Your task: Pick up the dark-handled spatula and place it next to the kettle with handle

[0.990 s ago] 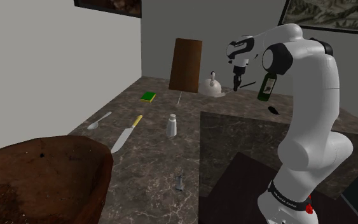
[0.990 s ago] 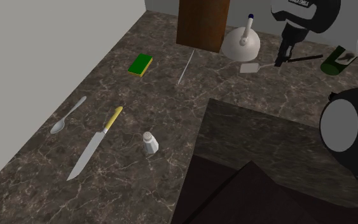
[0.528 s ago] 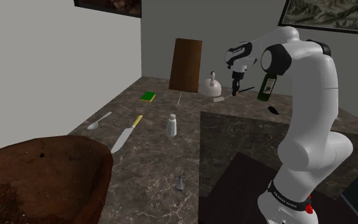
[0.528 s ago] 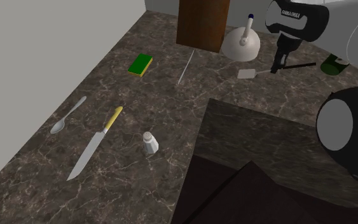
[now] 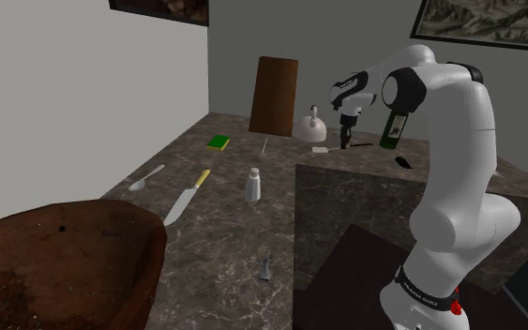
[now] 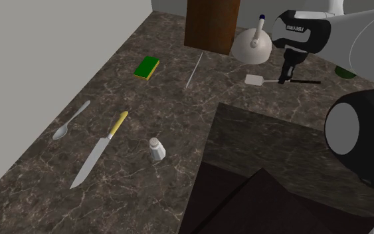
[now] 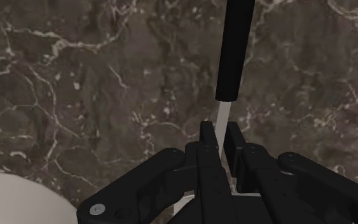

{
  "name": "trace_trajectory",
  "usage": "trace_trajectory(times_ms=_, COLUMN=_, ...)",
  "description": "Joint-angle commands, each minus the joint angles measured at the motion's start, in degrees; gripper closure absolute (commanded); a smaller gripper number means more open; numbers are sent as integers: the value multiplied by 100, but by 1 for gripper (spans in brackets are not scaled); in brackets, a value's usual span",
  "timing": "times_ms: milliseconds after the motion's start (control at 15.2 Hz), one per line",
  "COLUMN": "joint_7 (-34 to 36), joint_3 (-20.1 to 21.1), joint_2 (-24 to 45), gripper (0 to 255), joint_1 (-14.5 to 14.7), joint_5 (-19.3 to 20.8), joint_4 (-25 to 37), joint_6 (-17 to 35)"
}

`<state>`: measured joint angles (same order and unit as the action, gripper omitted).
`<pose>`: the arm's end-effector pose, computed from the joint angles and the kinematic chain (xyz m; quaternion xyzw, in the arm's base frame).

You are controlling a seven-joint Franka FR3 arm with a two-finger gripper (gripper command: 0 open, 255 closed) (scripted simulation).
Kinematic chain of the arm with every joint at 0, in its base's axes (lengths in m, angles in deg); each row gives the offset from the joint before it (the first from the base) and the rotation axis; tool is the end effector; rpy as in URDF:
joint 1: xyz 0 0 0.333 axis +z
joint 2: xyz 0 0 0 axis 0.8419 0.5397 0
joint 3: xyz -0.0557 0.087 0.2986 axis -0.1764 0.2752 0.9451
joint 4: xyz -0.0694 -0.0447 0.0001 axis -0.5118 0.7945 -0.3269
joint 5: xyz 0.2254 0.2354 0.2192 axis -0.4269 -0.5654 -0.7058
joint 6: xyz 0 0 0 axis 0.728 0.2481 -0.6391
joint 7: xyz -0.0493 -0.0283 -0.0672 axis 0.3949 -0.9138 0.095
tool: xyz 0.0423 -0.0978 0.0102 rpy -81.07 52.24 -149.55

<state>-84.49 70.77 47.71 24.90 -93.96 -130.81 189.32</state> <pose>0.4554 -0.5123 0.3694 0.9654 0.2585 -0.0320 0.0086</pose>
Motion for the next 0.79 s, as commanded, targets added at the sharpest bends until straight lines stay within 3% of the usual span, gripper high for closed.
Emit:
trace_trajectory(times_ms=0, joint_7=-4, joint_3=14, joint_2=76, gripper=255, joint_1=-6, joint_5=-24, joint_4=-55, joint_6=130)
trace_trajectory(times_ms=594, joint_7=-9, joint_3=23, joint_2=117, gripper=255, joint_1=-9, joint_5=-37, joint_4=-103, joint_6=218)
trace_trajectory(times_ms=660, joint_7=-9, joint_3=23, joint_2=117, gripper=0, joint_1=-9, joint_5=-37, joint_4=-103, joint_6=218)
trace_trajectory(times_ms=726, joint_7=-9, joint_3=23, joint_2=117, gripper=0, joint_1=-9, joint_5=-37, joint_4=-103, joint_6=218)
